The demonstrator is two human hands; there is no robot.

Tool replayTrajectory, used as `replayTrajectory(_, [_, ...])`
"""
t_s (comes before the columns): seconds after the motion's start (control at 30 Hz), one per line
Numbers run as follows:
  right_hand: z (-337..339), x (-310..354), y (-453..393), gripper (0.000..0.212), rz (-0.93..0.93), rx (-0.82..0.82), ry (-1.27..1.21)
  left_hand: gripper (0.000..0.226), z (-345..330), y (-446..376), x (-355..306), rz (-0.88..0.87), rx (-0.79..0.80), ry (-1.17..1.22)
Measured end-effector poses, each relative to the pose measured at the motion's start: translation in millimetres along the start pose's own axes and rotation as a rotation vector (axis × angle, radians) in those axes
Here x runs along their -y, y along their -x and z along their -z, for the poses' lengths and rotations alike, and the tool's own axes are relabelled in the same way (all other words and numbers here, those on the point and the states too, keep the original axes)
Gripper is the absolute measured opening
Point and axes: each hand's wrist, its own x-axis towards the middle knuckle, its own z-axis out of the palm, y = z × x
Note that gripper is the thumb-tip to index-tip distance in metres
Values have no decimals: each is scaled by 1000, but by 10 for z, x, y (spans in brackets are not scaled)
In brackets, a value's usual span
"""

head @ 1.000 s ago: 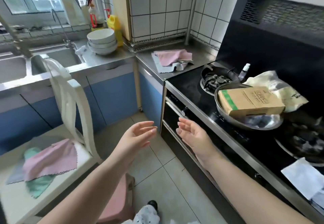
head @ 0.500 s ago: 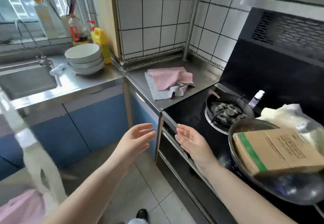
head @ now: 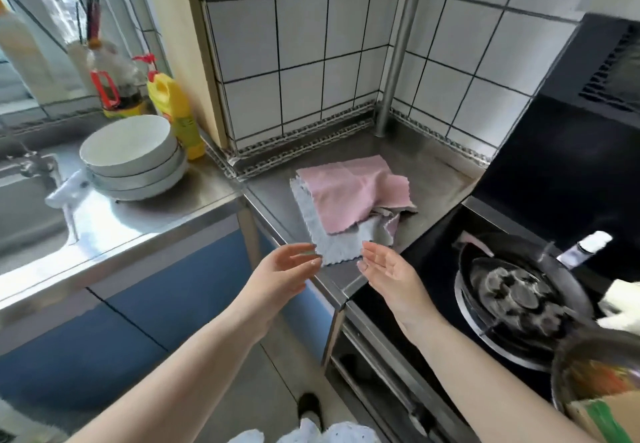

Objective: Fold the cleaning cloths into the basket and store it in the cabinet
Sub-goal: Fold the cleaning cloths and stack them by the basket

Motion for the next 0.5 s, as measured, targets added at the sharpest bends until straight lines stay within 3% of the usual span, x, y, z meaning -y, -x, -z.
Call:
replayTrajectory(0.27, [-235,-104,-1282,31,-15,-67,-19,27,354,-1337,-262,51,34,-94])
replayTrajectory(0.5, [-345,-244,-1975,29,-136,-175,9,33,661,-2257,-385,117,78,-151])
